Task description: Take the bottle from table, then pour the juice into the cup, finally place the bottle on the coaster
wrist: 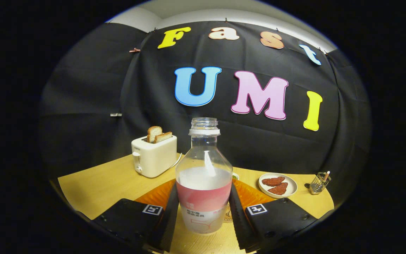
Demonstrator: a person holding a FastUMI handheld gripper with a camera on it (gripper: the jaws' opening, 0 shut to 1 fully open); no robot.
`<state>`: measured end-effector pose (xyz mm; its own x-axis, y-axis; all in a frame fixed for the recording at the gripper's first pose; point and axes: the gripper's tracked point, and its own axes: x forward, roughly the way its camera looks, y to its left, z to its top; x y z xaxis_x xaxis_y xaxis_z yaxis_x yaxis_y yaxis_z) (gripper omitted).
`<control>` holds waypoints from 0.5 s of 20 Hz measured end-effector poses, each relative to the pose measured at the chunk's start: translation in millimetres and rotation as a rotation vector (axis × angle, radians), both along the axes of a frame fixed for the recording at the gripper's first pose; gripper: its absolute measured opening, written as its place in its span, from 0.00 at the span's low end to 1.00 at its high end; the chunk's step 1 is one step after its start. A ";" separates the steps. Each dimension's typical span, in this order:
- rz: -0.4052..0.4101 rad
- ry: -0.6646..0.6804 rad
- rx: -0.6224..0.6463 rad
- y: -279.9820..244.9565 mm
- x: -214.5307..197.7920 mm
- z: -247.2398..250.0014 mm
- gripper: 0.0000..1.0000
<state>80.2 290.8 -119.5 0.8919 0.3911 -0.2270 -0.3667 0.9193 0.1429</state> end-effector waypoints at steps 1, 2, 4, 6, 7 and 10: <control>-0.011 -0.003 0.000 -4.9 8.7 -6.6 0.71; -0.017 -0.002 0.006 -7.1 15.5 -13.9 0.71; -0.045 -0.002 0.030 -14.7 31.7 -26.3 0.71; -0.072 -0.016 0.043 -23.9 47.2 -40.4 0.71; -0.084 -0.024 0.040 -27.2 54.4 -49.1 0.71; -0.110 -0.034 0.019 -34.2 68.8 -78.9 0.71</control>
